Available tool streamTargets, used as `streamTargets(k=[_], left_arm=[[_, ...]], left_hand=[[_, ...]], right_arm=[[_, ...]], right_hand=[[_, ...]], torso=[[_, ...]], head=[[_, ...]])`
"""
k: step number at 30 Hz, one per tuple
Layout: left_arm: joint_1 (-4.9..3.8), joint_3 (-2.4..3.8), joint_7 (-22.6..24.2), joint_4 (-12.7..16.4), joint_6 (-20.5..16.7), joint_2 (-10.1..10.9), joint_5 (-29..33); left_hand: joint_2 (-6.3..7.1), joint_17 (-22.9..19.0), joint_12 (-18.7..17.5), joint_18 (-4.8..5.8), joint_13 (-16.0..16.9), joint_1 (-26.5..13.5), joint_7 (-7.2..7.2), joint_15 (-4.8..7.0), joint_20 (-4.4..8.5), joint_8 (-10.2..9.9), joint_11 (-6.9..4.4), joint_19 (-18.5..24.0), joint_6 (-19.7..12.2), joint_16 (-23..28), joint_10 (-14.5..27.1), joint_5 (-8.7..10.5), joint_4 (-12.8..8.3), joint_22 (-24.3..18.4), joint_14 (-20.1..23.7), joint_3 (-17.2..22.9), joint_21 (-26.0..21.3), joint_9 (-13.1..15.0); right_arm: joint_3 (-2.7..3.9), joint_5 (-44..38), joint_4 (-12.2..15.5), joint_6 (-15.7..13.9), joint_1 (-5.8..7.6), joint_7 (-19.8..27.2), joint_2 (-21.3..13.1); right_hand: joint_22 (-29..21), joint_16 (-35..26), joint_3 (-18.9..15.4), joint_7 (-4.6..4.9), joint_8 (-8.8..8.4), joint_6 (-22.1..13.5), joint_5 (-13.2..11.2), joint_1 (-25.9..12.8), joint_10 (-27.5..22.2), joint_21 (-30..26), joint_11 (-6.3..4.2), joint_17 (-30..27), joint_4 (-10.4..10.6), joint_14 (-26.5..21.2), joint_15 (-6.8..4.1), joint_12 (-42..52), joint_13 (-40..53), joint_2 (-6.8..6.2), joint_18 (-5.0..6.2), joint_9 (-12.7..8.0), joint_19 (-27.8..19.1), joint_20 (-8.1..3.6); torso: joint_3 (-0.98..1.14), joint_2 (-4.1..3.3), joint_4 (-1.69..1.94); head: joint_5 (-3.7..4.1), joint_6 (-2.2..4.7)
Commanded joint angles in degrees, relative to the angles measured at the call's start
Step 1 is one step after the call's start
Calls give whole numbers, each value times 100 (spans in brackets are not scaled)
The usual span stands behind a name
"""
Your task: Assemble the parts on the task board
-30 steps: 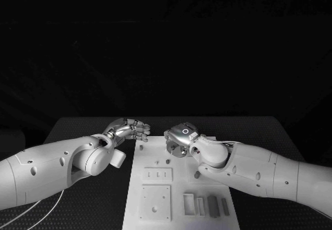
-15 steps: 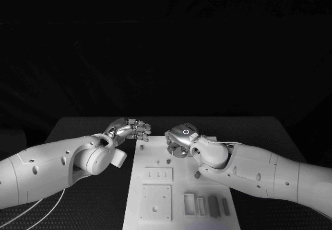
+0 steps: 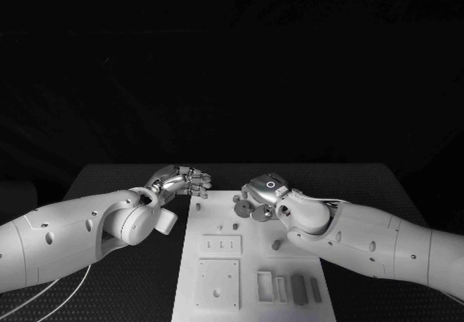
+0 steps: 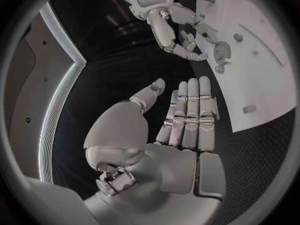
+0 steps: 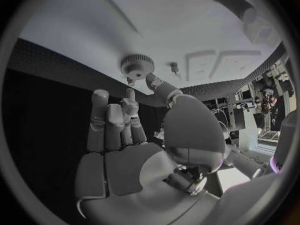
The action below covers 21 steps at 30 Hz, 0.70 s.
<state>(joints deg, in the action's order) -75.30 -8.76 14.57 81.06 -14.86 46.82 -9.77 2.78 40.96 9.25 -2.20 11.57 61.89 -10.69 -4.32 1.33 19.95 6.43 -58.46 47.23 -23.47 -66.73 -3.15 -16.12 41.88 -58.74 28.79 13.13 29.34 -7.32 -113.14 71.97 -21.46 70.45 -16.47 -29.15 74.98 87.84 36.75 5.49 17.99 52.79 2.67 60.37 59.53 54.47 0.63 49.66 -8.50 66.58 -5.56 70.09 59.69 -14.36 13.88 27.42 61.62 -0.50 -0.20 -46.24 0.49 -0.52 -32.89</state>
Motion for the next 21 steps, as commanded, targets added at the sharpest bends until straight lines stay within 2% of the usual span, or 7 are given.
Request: streamTargets(k=[1,2,3,4,7,15,21], left_arm=[[-8,6,46,19,30,1,-11],[-8,6,46,19,28,2,-11],[-8,6,46,18,29,1,-11],[-8,6,45,17,34,-3,-11],[-8,6,44,15,38,-11,-11],[-8,6,41,-7,46,-37,-11],[-8,6,39,-15,51,-53,-11]], left_hand=[[20,9,-21,-79,7,6,10,-9,-2,-28,15,18,-32,39,2,2,-13,5,-12,-22,-35,8],[20,10,-21,-79,7,6,10,-9,-2,-28,15,18,-32,39,2,2,-13,5,-12,-22,-35,8],[21,10,-21,-79,7,5,9,-9,-3,-29,15,18,-33,39,3,2,-13,5,-13,-23,-36,8],[22,11,-22,-79,8,4,9,-9,-3,-29,15,18,-33,40,3,2,-13,6,-13,-24,-36,8],[23,14,-23,-78,8,3,8,-9,-3,-30,15,18,-36,42,3,2,-12,6,-13,-25,-37,8],[25,20,-28,-78,10,-1,5,-9,-3,-34,17,17,-43,47,5,2,-9,8,-15,-28,-38,8],[24,24,-30,-78,11,-3,4,-9,-3,-36,17,16,-46,51,6,2,-8,9,-16,-28,-39,8]], right_arm=[[-1,509,-63,163,-8,325,-1],[-1,580,-89,206,-9,354,4],[-1,649,-108,230,-9,382,7],[-1,723,-132,244,-10,427,12],[-1,876,-203,244,-10,529,48],[-1,1101,-416,253,-15,664,188],[-1,1128,-560,350,-39,750,270]], right_hand=[[82,30,5,192,-47,32,19,-14,-30,-22,41,-6,45,-3,60,26,-6,-65,112,-24,2,16],[82,31,4,202,-63,6,21,-14,-38,-24,50,-6,54,-7,68,28,-6,-76,112,-31,-1,18],[83,27,-22,255,-192,-226,28,-44,-82,-35,93,-7,76,-30,118,23,-6,-134,112,-88,-22,27],[87,30,-30,305,-231,-298,19,-46,-131,-45,144,-5,105,-58,157,29,-1,-150,112,-108,-47,37],[99,49,-56,366,-281,-404,21,-38,-220,-52,210,3,159,-116,223,66,13,-166,112,-137,-90,62],[107,74,-74,382,-302,-466,21,-40,-271,-47,228,9,227,-156,243,110,18,-128,112,-151,-114,82],[110,90,-69,380,-275,-445,22,-31,-309,-41,227,8,290,-186,244,139,13,-19,112,-144,-135,92]], torso=[[-2,-3,-3],[-3,-2,-5],[-2,-2,-7],[-1,-1,-9],[0,-1,-1],[-2,-6,17],[-7,-6,17]], head=[[-3,-6],[-7,-5],[-8,-4],[-9,-2],[2,-1],[11,-10],[1,-25]])
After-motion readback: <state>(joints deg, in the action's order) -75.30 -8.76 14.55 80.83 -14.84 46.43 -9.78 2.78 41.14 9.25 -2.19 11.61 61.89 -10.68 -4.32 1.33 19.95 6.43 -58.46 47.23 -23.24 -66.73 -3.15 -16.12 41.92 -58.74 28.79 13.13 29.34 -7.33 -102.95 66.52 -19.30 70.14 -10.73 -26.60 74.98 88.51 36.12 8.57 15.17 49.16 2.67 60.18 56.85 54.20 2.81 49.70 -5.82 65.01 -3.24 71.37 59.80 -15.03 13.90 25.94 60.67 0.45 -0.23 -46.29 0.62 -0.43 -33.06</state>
